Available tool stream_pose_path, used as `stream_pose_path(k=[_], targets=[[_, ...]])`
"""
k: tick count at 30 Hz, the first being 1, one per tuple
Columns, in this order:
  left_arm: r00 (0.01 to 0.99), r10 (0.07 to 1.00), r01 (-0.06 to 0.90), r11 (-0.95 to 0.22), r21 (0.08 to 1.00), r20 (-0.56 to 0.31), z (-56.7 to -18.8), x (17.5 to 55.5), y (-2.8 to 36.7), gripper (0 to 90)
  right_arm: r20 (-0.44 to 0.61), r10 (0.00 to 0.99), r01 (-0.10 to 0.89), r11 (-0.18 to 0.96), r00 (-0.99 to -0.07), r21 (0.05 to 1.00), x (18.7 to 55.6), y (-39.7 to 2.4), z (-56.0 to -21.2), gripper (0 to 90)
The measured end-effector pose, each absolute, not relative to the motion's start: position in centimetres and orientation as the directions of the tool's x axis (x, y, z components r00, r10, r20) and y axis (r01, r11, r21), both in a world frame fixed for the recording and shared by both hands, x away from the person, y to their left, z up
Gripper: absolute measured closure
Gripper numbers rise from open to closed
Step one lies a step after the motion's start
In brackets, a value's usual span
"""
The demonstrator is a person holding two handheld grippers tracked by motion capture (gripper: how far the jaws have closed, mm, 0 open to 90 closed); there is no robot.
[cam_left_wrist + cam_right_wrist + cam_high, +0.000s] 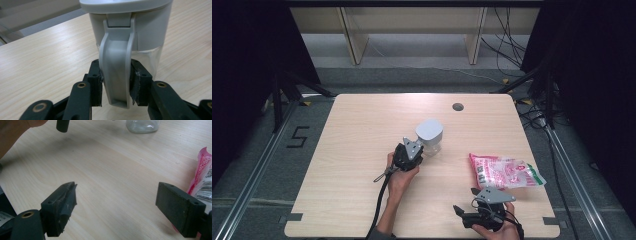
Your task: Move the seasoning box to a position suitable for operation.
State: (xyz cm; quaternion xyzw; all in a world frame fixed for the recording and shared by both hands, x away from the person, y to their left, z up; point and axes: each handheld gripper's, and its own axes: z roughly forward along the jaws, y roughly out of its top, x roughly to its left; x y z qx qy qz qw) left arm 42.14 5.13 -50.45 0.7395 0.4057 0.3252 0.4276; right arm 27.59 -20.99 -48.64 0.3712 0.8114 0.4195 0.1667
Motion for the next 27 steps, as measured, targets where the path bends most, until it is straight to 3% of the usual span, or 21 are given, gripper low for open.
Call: stream_pose_path(k=[11, 21, 27], targets=[[0.527, 0.847, 0.319, -0.281, 0.905, 0.077, -50.4, 39.5, 7.6, 66.7, 0.056, 0.741, 0.472, 0.365, -0.669, 0.803, 27.6, -20.8, -48.7, 17.5], [0.361, 0.902, 0.326, -0.361, 0.874, 0.238, -50.5, 39.9, 9.6, 67.2, 0.058, 0.736, 0.474, 0.372, -0.675, 0.798, 27.6, -20.8, -48.7, 17.5], [0.339, 0.92, 0.325, -0.309, 0.894, 0.194, -50.8, 40.3, 9.8, 70.5, 0.056, 0.734, 0.48, 0.382, -0.677, 0.79, 27.5, -20.8, -48.7, 17.5]])
